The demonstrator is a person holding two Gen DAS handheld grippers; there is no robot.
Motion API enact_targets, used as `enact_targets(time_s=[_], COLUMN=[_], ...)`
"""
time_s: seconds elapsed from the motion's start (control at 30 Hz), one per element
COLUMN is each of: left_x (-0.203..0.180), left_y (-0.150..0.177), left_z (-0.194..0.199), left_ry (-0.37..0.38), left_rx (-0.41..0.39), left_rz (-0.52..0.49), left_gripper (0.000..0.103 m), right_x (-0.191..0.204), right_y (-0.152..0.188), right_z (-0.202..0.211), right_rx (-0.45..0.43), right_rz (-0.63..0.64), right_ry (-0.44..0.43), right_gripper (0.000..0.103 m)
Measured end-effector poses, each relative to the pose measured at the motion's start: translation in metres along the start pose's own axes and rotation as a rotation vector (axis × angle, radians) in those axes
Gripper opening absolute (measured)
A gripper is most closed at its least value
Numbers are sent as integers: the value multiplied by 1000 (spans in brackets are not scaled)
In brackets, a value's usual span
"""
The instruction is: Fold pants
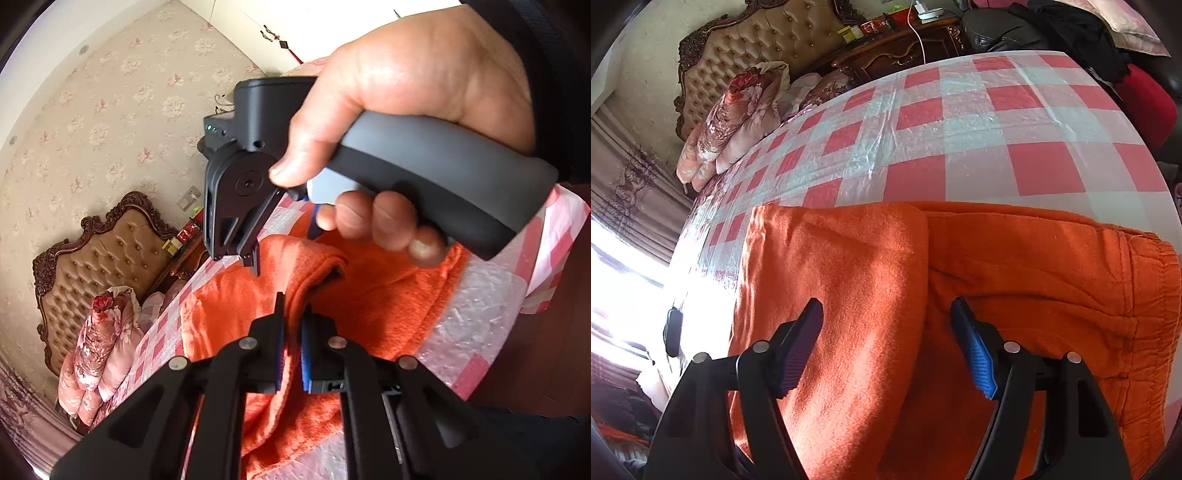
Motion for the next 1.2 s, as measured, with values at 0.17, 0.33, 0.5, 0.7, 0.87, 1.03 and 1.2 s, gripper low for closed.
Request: enact_targets(time_s=[0.17,0.33,0.5,0.7,0.87,1.03,1.2], left_x=[-2,-3,-7,-12,-26,-56,-107], left_y=[1,1,-6,-26,-52,-84,-91], left_z=[4,6,13,20,25,28,17], left_ry=[13,18,24,49,80,141,191], left_rx=[-9,-15,-45,-85,-136,-175,-138], left_rz=[-17,-33,-44,-42,-50,-76,-164], left_gripper=[7,7,7,7,7,7,7], right_x=[2,17,26,16,-5,-50,-108], right_y=[-2,-7,-9,-11,-11,-11,-2], right_z=[0,15,33,58,83,116,108], right_rx=[-11,-85,-134,-170,-191,-201,-137], right_rz=[1,102,165,162,143,65,-39], right_ry=[-17,67,144,160,175,129,34], right_gripper=[33,10,7,7,7,7,7])
Point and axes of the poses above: each gripper's, at about its wrist camera, not at the fingertips, and z roughly against the way its jaws point, x to its left, y to its underside, the point moved 5 cm from there along -z, roughly the way its jaws point, and after that the axes turned 11 degrees about -y, right-handed, at the moved point
